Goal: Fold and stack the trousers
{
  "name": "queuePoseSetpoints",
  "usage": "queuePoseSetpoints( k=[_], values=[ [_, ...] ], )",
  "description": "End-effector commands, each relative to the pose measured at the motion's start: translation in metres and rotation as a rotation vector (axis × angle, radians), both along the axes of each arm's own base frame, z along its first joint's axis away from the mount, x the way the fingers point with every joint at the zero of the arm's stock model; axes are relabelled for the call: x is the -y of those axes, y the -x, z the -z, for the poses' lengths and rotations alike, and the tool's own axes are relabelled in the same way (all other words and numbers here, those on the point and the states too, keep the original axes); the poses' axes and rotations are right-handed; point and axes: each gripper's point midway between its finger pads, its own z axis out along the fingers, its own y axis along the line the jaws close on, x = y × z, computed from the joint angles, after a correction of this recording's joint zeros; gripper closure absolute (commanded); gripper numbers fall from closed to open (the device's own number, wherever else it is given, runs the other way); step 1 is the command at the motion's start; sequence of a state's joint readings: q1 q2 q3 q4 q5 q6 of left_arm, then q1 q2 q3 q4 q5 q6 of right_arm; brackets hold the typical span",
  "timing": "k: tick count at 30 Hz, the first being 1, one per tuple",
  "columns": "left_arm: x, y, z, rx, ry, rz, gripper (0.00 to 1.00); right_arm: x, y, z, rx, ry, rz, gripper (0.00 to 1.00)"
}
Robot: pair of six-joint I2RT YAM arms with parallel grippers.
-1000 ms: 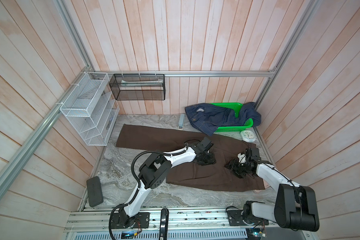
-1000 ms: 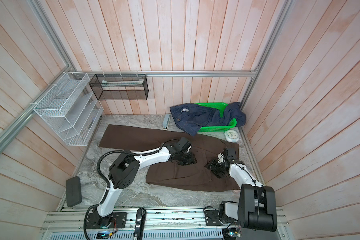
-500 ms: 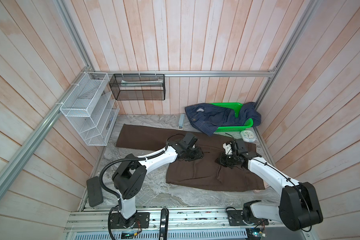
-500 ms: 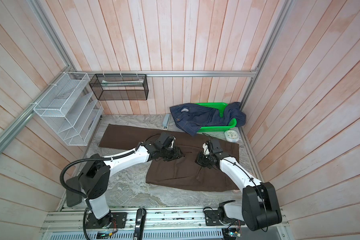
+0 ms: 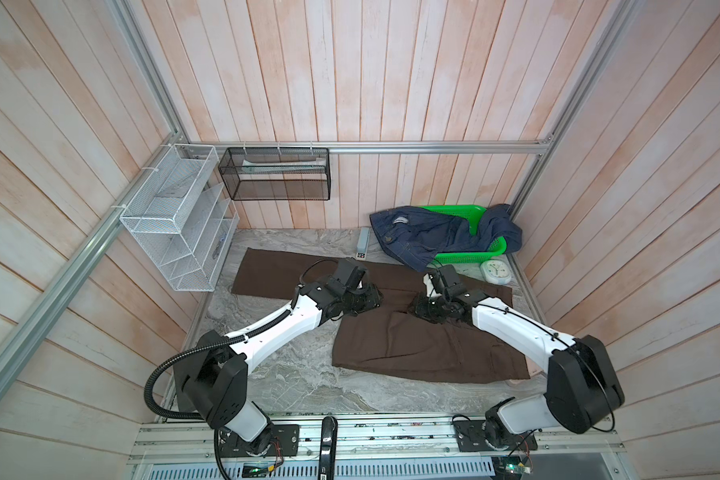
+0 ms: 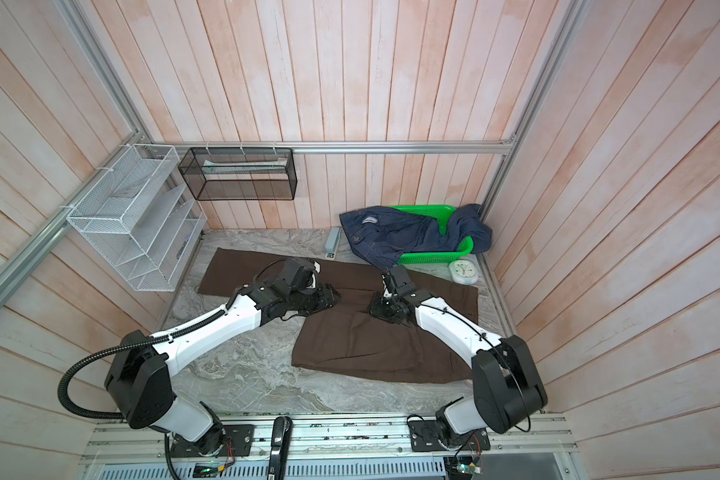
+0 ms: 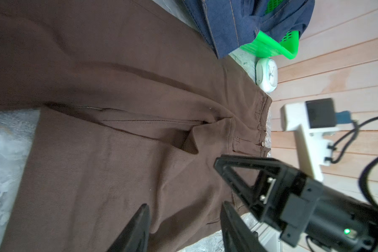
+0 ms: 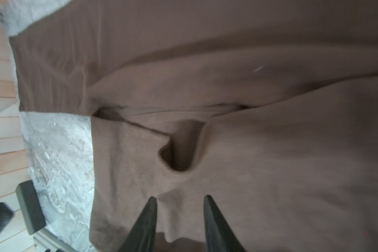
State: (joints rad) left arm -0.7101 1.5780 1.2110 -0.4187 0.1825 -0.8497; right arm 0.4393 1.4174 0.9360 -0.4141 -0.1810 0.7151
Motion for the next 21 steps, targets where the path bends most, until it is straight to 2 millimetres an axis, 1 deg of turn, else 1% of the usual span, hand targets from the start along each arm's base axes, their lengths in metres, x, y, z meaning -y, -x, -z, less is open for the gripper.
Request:
queuePoseSetpoints(
  k=[1,4,6,10,16,18,21],
  values=[
    [0.014,0.002,0.011,-0.016,-0.003,0.037,0.45,0.058,0.014,0.024,-0.060,0.081,0.116,0.57],
    [0.022,0.003,0.018,-0.029,-0.004,0.054,0.45,0.085,0.021,0.037,-0.070,0.080,0.150,0.51],
    [0.025,0.003,0.020,-0.037,-0.004,0.061,0.45,0.092,0.025,0.045,-0.089,0.076,0.142,0.50],
    [0.026,0.003,0.021,-0.038,-0.006,0.064,0.45,0.093,0.039,0.061,-0.152,0.083,0.097,0.45],
    [0.024,0.004,0.022,-0.037,-0.014,0.061,0.45,0.100,0.056,0.073,-0.182,0.110,0.109,0.42],
    [0.024,0.005,0.022,-0.037,-0.015,0.063,0.45,0.102,0.059,0.073,-0.183,0.119,0.111,0.41],
    [0.024,0.005,0.021,-0.035,-0.016,0.065,0.45,0.108,0.060,0.067,-0.161,0.145,0.125,0.40]
  ],
)
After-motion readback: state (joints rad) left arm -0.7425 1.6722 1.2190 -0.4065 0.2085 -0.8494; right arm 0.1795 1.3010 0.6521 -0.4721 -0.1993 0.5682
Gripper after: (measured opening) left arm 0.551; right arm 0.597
